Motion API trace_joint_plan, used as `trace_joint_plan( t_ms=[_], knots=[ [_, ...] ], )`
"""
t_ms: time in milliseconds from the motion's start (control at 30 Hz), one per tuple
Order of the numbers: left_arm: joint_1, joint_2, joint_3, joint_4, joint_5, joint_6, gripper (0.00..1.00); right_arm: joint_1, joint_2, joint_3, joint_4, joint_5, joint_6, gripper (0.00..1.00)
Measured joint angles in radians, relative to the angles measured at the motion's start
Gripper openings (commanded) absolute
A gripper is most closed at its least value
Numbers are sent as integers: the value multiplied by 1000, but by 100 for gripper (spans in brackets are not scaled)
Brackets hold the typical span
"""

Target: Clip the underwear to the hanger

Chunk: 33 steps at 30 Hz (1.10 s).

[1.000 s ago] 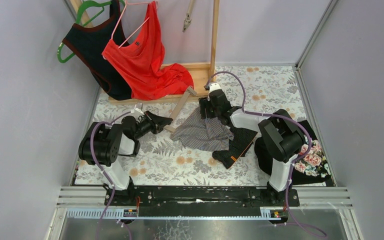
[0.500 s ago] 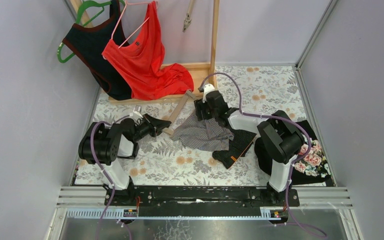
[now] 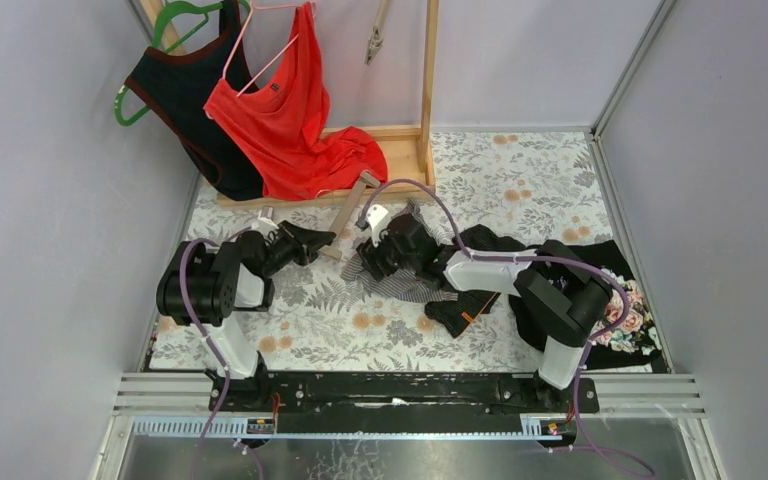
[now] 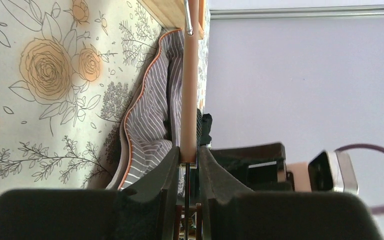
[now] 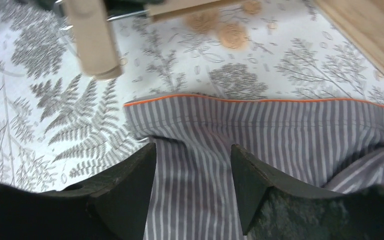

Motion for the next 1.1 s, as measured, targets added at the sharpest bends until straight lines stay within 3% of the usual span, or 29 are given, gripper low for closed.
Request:
trace_joint_plan(
  t_ms=[533,1100],
  knots=[
    [26,1,92,-143,7,14,0,104,1,-45,52,-8,-343,66],
    [65,46,112,-157,62,18,0,194,130,21,46,53,-511,65]
  ],
)
